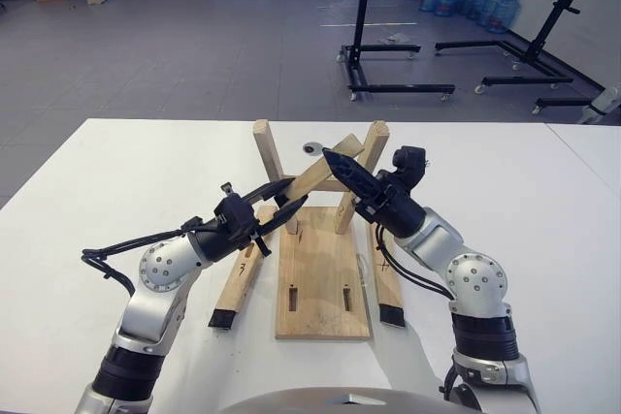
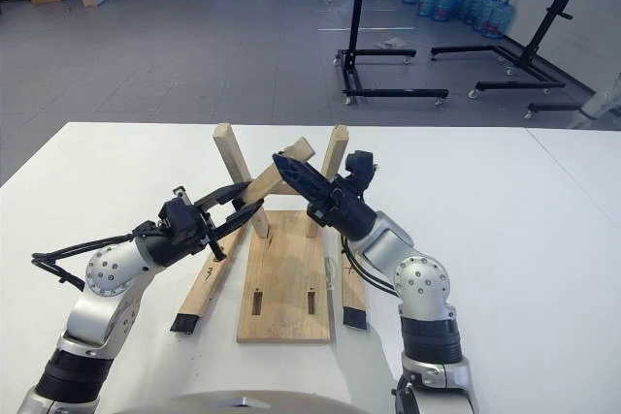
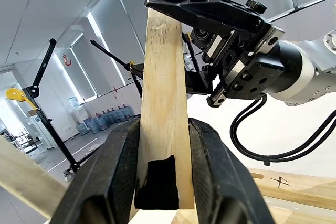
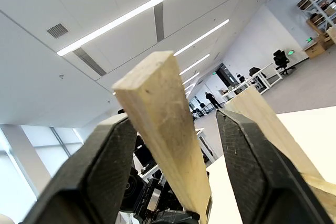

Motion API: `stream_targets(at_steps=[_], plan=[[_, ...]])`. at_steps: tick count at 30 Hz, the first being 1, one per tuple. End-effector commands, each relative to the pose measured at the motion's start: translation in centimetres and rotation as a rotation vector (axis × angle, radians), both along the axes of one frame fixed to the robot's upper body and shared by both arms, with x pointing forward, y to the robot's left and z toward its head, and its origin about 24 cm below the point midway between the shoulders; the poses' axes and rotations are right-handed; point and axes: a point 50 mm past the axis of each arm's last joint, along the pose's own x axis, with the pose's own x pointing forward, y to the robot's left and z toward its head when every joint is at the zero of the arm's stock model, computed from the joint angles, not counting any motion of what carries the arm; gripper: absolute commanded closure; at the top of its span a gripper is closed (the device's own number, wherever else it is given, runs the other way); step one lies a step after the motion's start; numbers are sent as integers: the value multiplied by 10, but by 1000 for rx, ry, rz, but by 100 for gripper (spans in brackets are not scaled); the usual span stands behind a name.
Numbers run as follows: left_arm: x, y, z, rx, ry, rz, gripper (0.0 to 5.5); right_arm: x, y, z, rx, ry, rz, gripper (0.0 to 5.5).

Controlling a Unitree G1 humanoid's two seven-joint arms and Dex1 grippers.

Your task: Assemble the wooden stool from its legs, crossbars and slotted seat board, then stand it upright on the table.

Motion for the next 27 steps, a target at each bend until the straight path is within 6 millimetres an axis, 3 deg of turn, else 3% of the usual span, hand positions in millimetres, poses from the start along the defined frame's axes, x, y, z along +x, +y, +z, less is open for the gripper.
stream_targets(at_steps=[1, 3, 17, 23, 24, 27], plan=[[1, -1, -1, 22, -12, -7, 423, 5, 1, 2, -22, -5, -9, 282], [2, -1, 0, 27, -15, -12, 423, 8, 1, 3, -20, -3, -27, 282], [7, -3, 2, 53, -17, -4, 423, 10, 2, 1, -6, -3, -75, 484], [11, -1, -3, 59, 14, 59, 423, 10, -2, 6, 41, -23, -88, 490], [12, -1, -5, 59, 22, 75, 386, 9, -3, 8, 48, -29, -88, 492], [12, -1, -10, 47, 62, 105, 357, 7, -13, 14, 65, -54, -115, 512]])
